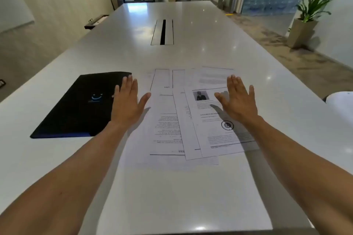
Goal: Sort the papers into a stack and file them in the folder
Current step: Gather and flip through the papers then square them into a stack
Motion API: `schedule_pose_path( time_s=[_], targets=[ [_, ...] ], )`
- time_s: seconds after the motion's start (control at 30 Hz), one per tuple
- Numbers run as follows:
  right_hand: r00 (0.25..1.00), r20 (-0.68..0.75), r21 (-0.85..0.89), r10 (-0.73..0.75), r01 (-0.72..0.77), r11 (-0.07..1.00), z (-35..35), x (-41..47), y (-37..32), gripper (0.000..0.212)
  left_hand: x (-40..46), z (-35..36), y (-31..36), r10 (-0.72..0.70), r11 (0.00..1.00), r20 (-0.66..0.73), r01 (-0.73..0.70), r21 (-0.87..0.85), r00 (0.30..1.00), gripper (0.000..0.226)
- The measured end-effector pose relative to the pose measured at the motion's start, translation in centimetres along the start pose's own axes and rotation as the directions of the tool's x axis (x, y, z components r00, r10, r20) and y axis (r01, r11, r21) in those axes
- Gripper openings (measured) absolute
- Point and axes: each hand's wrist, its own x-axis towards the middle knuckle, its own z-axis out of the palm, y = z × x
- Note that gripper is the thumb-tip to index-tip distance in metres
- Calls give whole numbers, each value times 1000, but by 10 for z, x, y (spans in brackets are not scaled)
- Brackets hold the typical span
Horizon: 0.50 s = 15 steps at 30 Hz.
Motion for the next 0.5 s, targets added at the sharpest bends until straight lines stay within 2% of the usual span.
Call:
schedule_pose_path(
  time_s=[0.1, 0.2, 0.33, 0.5],
  targets=[
    [989, 112, -22, 91, -89, 996, 6, -5, 5, 91, -13, 9, 0, -40, 999, 74, 40, 0, 996, 85],
    [973, 178, 47, 147, -158, 986, 15, -15, 6, 92, -24, 20, 1, -95, 994, 117, 101, -46, 989, 86],
    [971, 180, 30, 158, -166, 986, 22, -22, -3, 91, -30, 24, 7, -183, 969, 178, 208, -133, 967, 86],
    [974, 149, 12, 168, -171, 985, 28, -27, -20, 87, -33, 21, 22, -256, 949, 193, 284, -137, 947, 84]
  ],
)
